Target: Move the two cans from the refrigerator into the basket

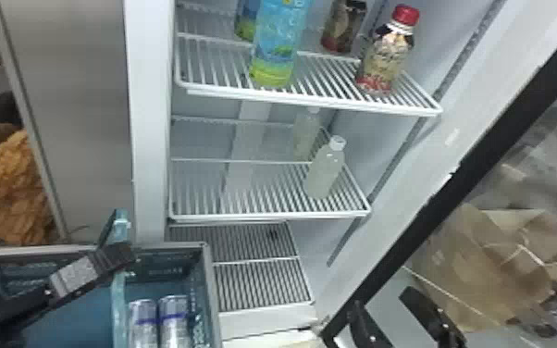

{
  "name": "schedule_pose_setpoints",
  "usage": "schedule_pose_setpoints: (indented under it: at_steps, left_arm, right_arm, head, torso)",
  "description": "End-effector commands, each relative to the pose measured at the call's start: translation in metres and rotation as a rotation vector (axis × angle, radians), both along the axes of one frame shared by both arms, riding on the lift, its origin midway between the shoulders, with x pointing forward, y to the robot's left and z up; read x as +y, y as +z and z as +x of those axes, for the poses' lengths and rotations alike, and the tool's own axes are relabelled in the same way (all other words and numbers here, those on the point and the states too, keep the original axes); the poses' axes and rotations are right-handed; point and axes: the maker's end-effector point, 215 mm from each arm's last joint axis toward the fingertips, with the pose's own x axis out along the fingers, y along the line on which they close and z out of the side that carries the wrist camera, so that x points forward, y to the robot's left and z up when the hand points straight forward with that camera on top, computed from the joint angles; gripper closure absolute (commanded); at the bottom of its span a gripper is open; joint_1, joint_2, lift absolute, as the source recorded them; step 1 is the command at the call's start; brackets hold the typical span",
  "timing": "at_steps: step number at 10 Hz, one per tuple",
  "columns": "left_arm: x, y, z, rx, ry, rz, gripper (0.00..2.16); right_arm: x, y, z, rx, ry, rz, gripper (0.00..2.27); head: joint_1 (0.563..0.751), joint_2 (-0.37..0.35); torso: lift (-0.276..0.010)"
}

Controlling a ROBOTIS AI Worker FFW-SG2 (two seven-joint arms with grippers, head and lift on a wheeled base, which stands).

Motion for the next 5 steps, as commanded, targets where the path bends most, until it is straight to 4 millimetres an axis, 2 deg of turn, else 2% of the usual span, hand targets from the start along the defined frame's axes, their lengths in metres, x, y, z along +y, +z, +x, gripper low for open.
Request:
schedule_pose_setpoints:
  at_steps: [1, 5]
  left_arm:
    - [-0.0002, 0.0014, 0.0001, -0.004, -0.001, 0.0, 1.21]
    - [0.0006, -0.0008, -0.0009, 0.002, 0.002, 0.001, 1.21]
  right_arm:
    - [0.0011, 0.0005, 0.0013, -0.004, 0.002, 0.004, 0.12]
    - [0.001, -0.0005, 0.0031, -0.007, 0.004, 0.004, 0.12]
  head:
    - [0.695, -0.35]
    - [0.695, -0.35]
  torso:
    - [-0.219]
    - [-0.219]
